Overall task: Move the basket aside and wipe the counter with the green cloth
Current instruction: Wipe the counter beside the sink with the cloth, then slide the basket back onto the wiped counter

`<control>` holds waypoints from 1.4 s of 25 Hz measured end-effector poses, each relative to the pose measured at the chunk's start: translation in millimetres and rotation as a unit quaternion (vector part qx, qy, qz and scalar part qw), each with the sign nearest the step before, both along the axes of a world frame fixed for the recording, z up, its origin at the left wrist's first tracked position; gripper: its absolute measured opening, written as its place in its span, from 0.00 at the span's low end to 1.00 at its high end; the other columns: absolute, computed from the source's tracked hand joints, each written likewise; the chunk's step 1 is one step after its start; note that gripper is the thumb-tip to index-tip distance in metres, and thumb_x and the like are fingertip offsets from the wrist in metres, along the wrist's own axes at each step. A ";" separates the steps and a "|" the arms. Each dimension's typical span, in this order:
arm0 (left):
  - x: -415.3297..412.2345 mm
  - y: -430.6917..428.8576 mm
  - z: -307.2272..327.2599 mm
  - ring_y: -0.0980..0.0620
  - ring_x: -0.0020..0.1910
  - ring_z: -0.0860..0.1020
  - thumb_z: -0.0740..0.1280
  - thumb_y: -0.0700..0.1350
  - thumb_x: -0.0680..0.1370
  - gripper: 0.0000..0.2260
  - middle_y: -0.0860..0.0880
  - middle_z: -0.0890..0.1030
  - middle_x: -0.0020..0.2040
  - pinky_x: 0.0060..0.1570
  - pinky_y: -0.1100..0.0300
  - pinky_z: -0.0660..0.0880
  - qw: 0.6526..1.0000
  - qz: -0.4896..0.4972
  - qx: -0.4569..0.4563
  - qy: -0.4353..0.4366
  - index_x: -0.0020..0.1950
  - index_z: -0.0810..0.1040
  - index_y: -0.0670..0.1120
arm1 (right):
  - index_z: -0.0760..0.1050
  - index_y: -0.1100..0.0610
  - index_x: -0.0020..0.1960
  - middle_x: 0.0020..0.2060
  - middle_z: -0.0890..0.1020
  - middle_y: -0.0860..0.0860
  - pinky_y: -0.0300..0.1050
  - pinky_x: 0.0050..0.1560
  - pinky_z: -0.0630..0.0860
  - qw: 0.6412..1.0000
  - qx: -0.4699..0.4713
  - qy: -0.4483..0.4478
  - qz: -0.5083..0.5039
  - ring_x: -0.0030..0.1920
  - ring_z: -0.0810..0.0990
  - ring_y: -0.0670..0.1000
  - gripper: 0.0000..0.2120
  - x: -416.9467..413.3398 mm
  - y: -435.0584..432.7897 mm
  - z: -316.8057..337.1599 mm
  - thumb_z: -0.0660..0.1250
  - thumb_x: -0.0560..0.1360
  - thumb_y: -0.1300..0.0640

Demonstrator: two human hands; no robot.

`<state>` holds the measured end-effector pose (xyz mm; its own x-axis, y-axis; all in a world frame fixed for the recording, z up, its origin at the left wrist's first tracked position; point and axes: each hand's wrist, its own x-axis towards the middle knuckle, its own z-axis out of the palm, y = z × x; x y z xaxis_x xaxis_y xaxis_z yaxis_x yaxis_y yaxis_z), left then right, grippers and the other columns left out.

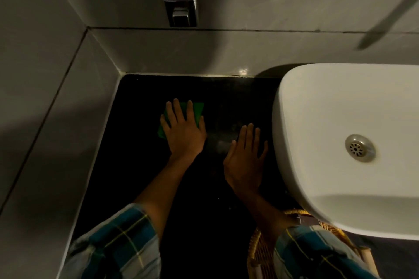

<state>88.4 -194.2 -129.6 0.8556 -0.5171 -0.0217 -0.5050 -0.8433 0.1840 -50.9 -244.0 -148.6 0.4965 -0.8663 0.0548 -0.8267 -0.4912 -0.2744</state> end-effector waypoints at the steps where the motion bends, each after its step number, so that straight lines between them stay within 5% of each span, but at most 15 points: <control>1: -16.1 11.4 -1.9 0.40 0.78 0.49 0.54 0.57 0.79 0.27 0.39 0.55 0.78 0.74 0.37 0.50 1.000 0.009 0.002 -0.001 0.76 0.57 0.50 | 0.63 0.60 0.74 0.75 0.65 0.57 0.62 0.73 0.58 1.000 -0.007 -0.002 0.001 0.76 0.61 0.58 0.24 0.2 0.5 -1.2 0.52 0.80 0.52; 6: -44.2 36.4 11.1 0.42 0.78 0.41 0.47 0.64 0.78 0.32 0.41 0.45 0.80 0.75 0.40 0.41 0.997 -0.002 0.029 0.076 0.78 0.49 0.50 | 0.63 0.61 0.73 0.74 0.67 0.58 0.63 0.73 0.55 1.000 0.013 -0.012 0.017 0.75 0.61 0.59 0.25 -0.4 1.5 -2.1 0.51 0.80 0.52; 9: -50.2 41.5 33.1 0.44 0.77 0.35 0.44 0.65 0.78 0.33 0.42 0.40 0.79 0.75 0.41 0.35 0.989 -0.026 0.021 0.145 0.78 0.42 0.51 | 0.56 0.60 0.76 0.77 0.59 0.57 0.59 0.76 0.48 0.994 0.110 -0.009 0.016 0.78 0.53 0.56 0.25 -4.1 -8.0 10.5 0.50 0.82 0.52; 12: -128.0 100.1 87.9 0.45 0.78 0.46 0.50 0.62 0.79 0.29 0.45 0.53 0.80 0.76 0.45 0.46 0.988 -0.094 -0.040 0.116 0.77 0.52 0.52 | 0.59 0.61 0.75 0.76 0.62 0.60 0.53 0.76 0.53 0.979 0.153 -0.093 0.092 0.77 0.56 0.58 0.23 -59.9 26.9 87.1 0.54 0.81 0.57; 15: -177.0 144.7 84.2 0.48 0.68 0.70 0.59 0.60 0.77 0.21 0.49 0.75 0.67 0.66 0.50 0.70 0.963 -0.106 -0.109 0.223 0.67 0.70 0.55 | 0.76 0.55 0.60 0.55 0.79 0.56 0.45 0.59 0.71 0.954 0.176 -0.182 0.158 0.58 0.76 0.54 0.13 -128.5 48.8 113.8 0.62 0.76 0.60; 19: -223.5 176.1 81.8 0.54 0.52 0.79 0.61 0.62 0.75 0.20 0.54 0.80 0.53 0.51 0.55 0.78 0.917 -0.082 -0.115 0.372 0.65 0.70 0.58 | 0.76 0.51 0.44 0.40 0.77 0.49 0.44 0.39 0.69 0.992 0.105 -0.066 0.031 0.40 0.75 0.50 0.04 -255.6 37.7 130.4 0.67 0.73 0.59; 23: -243.8 154.8 81.0 0.57 0.46 0.78 0.65 0.58 0.75 0.24 0.55 0.79 0.52 0.44 0.61 0.73 0.895 -0.061 -0.149 0.416 0.69 0.64 0.59 | 0.75 0.56 0.59 0.52 0.78 0.56 0.50 0.48 0.76 0.988 0.140 0.018 -0.063 0.51 0.77 0.56 0.13 -296.4 23.9 127.6 0.65 0.76 0.53; 28: -243.4 150.6 86.3 0.60 0.43 0.79 0.68 0.51 0.75 0.25 0.54 0.79 0.53 0.38 0.69 0.75 0.883 -0.043 -0.196 0.425 0.70 0.64 0.58 | 0.71 0.57 0.65 0.56 0.81 0.61 0.48 0.42 0.78 0.952 0.276 -0.072 -0.112 0.47 0.79 0.55 0.18 -281.7 24.2 132.4 0.67 0.76 0.57; 31: -220.1 168.1 99.6 0.50 0.53 0.80 0.68 0.53 0.74 0.25 0.49 0.78 0.61 0.50 0.53 0.79 0.899 -0.006 -0.214 0.382 0.69 0.65 0.59 | 0.71 0.53 0.64 0.51 0.81 0.57 0.60 0.55 0.78 0.938 0.324 -0.084 -0.095 0.51 0.81 0.57 0.18 -257.5 34.4 145.6 0.68 0.75 0.56; 35: -155.1 206.7 118.2 0.43 0.57 0.79 0.68 0.52 0.74 0.21 0.45 0.80 0.62 0.58 0.48 0.76 0.931 0.072 -0.221 0.283 0.67 0.71 0.54 | 0.72 0.53 0.64 0.47 0.83 0.54 0.59 0.53 0.81 0.902 0.412 -0.129 0.015 0.47 0.83 0.55 0.19 -195.3 70.5 150.7 0.68 0.75 0.59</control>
